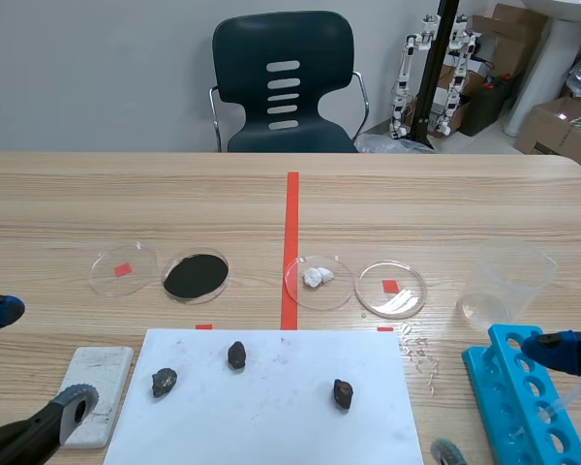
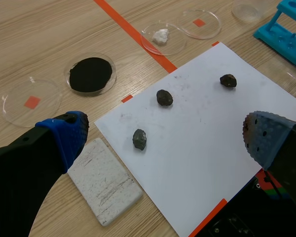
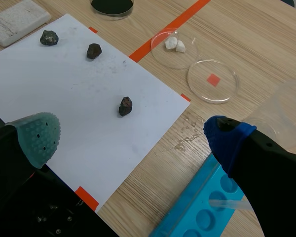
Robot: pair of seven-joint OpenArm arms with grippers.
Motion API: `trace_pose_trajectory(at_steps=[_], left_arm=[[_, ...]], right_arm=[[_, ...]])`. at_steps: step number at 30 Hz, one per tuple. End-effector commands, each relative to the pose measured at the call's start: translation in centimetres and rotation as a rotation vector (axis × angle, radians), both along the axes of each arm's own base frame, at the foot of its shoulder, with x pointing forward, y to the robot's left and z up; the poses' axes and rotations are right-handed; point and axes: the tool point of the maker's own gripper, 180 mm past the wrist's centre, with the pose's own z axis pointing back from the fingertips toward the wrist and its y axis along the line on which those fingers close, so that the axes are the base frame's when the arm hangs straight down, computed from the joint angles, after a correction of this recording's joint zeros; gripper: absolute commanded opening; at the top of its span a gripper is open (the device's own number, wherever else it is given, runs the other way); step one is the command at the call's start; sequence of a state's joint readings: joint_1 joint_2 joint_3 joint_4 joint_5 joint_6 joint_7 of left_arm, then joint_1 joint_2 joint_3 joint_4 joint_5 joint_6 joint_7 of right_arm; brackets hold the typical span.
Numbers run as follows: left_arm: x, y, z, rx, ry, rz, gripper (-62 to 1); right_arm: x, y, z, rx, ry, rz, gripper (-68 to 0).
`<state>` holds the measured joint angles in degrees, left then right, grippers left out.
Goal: Pick up the middle mineral with the left hand
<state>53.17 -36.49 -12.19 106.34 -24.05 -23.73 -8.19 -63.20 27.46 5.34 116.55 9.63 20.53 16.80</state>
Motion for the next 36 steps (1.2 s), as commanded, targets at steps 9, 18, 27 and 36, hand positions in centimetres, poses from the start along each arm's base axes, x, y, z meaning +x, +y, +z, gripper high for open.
trace_pose_trajectory(at_steps=[9,18,27,36], left_arm=[[0.2,-0.1,0.6,-0.020,-0.021,0.006,1.4],[0.2,-0.1,0.6,-0.020,-0.021,0.006,1.4],[0.2,-0.1,0.6,-0.020,-0.021,0.007,1.4],[0.4,-0.2,-0.5,0.027,0.025,-0.001,1.4]], right_arm=[[0.5,0.2,0.9,0.019,-0.033,0.002,-6.5],[0.5,0.2,0.9,0.019,-0.033,0.002,-6.5],[0.5,0.2,0.9,0.019,-0.033,0.002,-6.5],[0.5,0.2,0.9,0.019,-0.033,0.002,-6.5]])
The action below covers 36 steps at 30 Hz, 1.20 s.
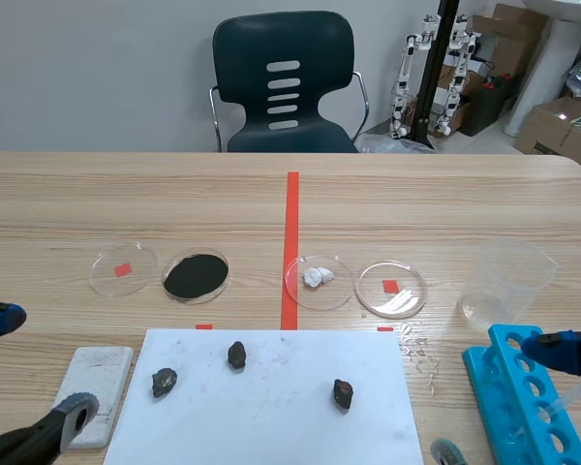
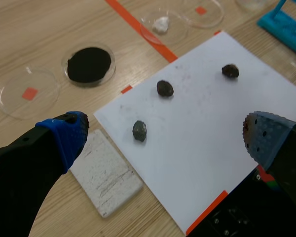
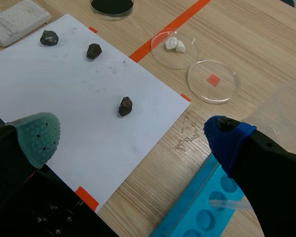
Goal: Pick up the middle mineral with the left hand
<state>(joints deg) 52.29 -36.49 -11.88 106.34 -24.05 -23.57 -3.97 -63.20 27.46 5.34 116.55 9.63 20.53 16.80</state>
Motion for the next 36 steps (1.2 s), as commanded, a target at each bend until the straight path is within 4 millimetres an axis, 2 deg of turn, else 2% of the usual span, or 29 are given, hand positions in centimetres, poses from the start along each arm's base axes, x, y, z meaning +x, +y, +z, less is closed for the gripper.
trace_pose_trajectory(at_steps=[1,7,11,21,25,30,36], left_arm=[[0.6,-0.4,0.2,-0.003,-0.008,0.000,1.4],[1.4,-0.9,-1.6,0.040,0.074,0.035,1.4],[2.1,-1.3,-3.6,0.099,0.167,0.083,1.4],[3.5,-4.5,-5.9,0.135,0.311,0.200,1.4],[4.6,-6.1,-6.0,0.131,0.364,0.250,1.4],[6.5,-8.8,-5.0,0.106,0.378,0.307,1.4],[8.9,-9.6,-6.4,0.158,0.455,0.412,1.4]], right_arm=[[0.5,0.2,0.9,0.019,-0.033,0.002,-6.5],[0.5,0.2,0.9,0.019,-0.033,0.002,-6.5],[0.5,0.2,0.9,0.019,-0.033,0.002,-6.5],[0.5,0.2,0.9,0.019,-0.033,0.002,-6.5],[0.5,0.2,0.9,0.019,-0.033,0.002,-6.5],[0.5,0.2,0.9,0.019,-0.033,0.002,-6.5],[0.5,0.2,0.9,0.019,-0.033,0.002,-6.5]])
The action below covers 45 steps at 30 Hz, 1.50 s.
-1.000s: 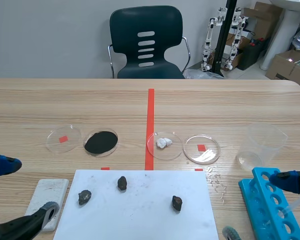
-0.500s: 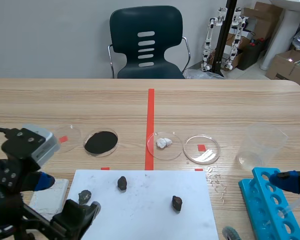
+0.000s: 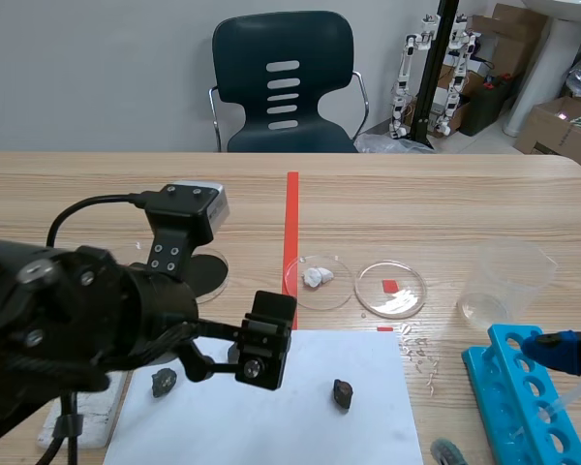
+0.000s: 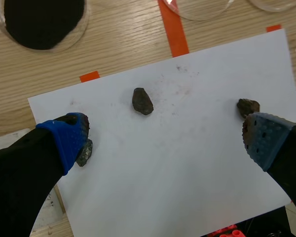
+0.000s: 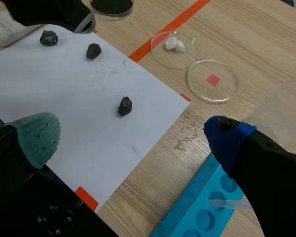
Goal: Pick up the middle mineral with the left hand
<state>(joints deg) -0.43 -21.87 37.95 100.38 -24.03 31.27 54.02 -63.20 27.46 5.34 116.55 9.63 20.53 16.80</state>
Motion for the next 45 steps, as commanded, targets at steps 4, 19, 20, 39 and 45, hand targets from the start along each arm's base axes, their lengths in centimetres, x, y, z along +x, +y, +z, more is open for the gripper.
trace_pose_trajectory(at_steps=[4,19,20,39,45], left_arm=[[1.9,-0.1,-1.5,0.030,0.057,0.058,1.4],[4.3,-1.2,-5.3,0.107,0.223,0.152,1.4],[4.5,-1.1,-5.4,0.119,0.222,0.156,1.4],[3.2,-0.3,-8.9,0.193,0.306,0.181,1.4],[3.4,-0.3,-8.8,0.192,0.298,0.181,1.4]], right_arm=[[0.5,0.2,0.9,0.019,-0.033,0.002,-6.5],[0.5,0.2,0.9,0.019,-0.033,0.002,-6.5],[0.5,0.2,0.9,0.019,-0.033,0.002,-6.5],[0.5,0.2,0.9,0.019,-0.033,0.002,-6.5],[0.5,0.2,0.9,0.019,-0.033,0.002,-6.5]])
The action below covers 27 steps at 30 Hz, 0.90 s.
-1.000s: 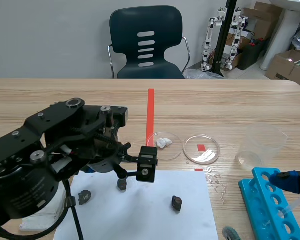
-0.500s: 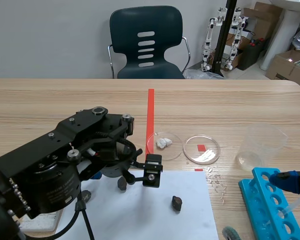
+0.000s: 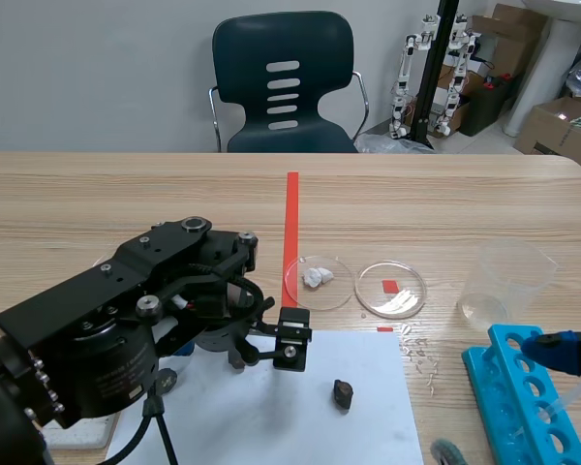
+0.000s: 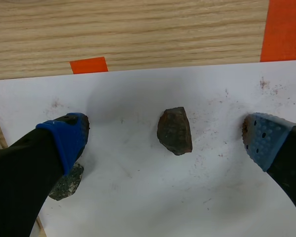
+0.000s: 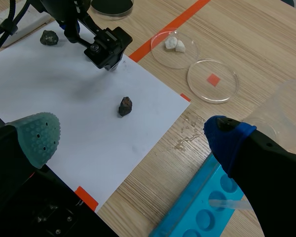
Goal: Pick up the middle mineral with the left hand
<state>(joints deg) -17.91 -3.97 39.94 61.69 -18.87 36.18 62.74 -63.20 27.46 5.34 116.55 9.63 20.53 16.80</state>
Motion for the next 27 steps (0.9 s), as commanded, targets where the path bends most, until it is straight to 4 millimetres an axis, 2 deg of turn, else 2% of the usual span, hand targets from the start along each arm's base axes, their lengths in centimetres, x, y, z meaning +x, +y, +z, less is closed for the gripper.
trace_pose_trajectory(at_steps=[1,4,5,9,11,19,27], left_arm=[[0.37,-0.41,0.41,-0.008,-0.017,-0.001,1.4],[0.32,-0.41,0.39,-0.008,-0.014,-0.001,1.4],[0.32,-0.41,0.39,-0.008,-0.014,-0.001,-1.1],[0.31,-0.41,0.39,-0.008,-0.014,-0.001,-18.3],[0.24,-0.41,0.36,-0.008,-0.009,-0.001,-24.0],[-0.32,-0.39,0.18,-0.008,0.023,0.001,-30.6],[-0.60,-0.37,0.10,-0.008,0.040,0.002,-42.0]], right_arm=[[0.51,0.21,0.88,0.019,-0.033,0.002,-6.5],[0.51,0.21,0.88,0.019,-0.033,0.002,-6.5],[0.51,0.21,0.88,0.019,-0.033,0.002,-6.5],[0.51,0.21,0.88,0.019,-0.033,0.002,-6.5],[0.51,0.21,0.88,0.019,-0.033,0.002,-6.5],[0.51,0.21,0.88,0.019,-0.033,0.002,-6.5],[0.51,0.21,0.88,0.019,-0.033,0.002,-6.5]])
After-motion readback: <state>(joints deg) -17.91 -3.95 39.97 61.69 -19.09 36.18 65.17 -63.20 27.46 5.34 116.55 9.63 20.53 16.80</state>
